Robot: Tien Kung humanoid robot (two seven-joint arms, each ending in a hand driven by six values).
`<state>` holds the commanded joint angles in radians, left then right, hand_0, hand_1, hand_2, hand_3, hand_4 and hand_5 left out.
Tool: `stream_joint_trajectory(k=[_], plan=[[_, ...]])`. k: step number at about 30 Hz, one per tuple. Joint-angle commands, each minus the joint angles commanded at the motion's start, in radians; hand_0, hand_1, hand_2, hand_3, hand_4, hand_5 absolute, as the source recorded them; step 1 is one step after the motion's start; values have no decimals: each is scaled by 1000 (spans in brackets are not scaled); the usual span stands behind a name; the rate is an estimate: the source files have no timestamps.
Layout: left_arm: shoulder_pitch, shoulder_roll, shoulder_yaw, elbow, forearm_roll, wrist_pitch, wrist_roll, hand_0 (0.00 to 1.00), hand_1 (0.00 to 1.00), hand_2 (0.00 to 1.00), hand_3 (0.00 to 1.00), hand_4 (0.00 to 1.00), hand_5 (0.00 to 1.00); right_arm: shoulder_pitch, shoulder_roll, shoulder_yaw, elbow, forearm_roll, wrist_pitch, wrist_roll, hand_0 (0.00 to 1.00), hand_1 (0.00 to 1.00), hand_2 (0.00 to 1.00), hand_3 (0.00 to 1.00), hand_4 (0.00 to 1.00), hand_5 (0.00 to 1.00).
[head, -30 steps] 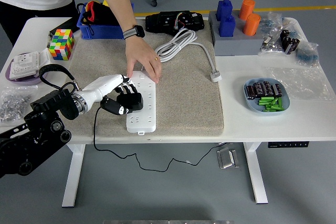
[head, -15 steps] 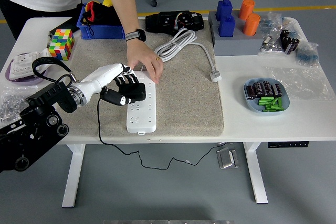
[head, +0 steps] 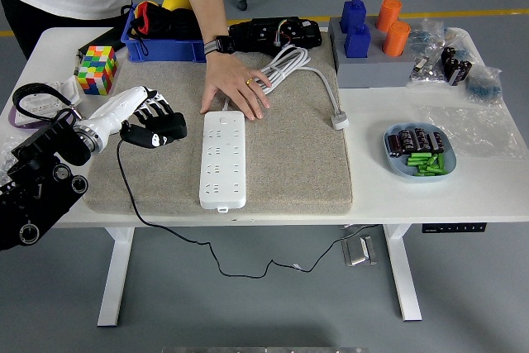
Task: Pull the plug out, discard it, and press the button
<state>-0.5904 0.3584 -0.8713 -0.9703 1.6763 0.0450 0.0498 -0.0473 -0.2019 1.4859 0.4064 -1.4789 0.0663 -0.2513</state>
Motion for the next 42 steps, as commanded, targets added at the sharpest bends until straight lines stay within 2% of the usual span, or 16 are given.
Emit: stream_joint_trajectory(k=[5,6,11,12,17,18,23,24,29,30,35,36,41,42], plan=[[3,-3,7,6,-33,8,-2,553,453,460,582,725,2,3,-2,-8,1,2,1,0,767,729,724,713,883,658],[2,-4,9,7,-36,8,-2,670,637,655,673,798,2,5,-2,-10,1,2,1,0,767,729,724,713,883,658],[-9,-2,12,2,-49,3,6,670,637,655,673,798,2,19,-4,-23,0,6,2,0,767,729,724,713,883,658],[-11,0,11,-3,-56,0,10,806,861,860,869,825,2,22,-6,-28,0,7,2,0,767,729,724,713,883,658],[-19,14,8,-22,-62,-1,14,806,861,860,869,825,2,32,-19,-48,-1,9,1,0,767,729,724,713,883,658],[-19,14,9,-24,-61,-2,15,873,934,936,934,867,2,31,-22,-50,-1,9,1,0,767,729,724,713,883,658],[-7,14,7,-54,-60,-1,18,873,934,936,934,867,2,17,-25,-49,0,9,0,1,767,729,724,713,883,658],[-6,15,9,-68,-61,1,17,838,872,873,922,870,2,14,-25,-50,-1,9,1,1,767,729,724,713,883,658],[-15,16,30,-126,-66,11,11,838,872,873,922,870,2,7,-18,-51,-2,9,2,0,767,729,724,713,883,658],[-21,15,36,-138,-68,9,13,484,582,604,873,828,2,8,-18,-53,-1,10,2,1,767,729,724,713,883,658],[-64,6,86,-136,-87,-11,33,484,582,604,873,828,2,7,-20,-52,3,11,0,1,767,729,724,713,883,658],[-73,3,97,-130,-92,-17,38,206,281,314,783,501,2,7,-20,-52,4,12,0,1,767,729,724,713,883,658],[-139,-9,178,-85,-115,-45,63,206,281,314,783,501,2,0,-19,-49,2,11,1,0,767,729,724,713,883,658],[-153,-12,198,-74,-133,-54,71,92,85,161,709,360,2,-2,-17,-49,1,10,1,0,767,729,724,713,883,658]])
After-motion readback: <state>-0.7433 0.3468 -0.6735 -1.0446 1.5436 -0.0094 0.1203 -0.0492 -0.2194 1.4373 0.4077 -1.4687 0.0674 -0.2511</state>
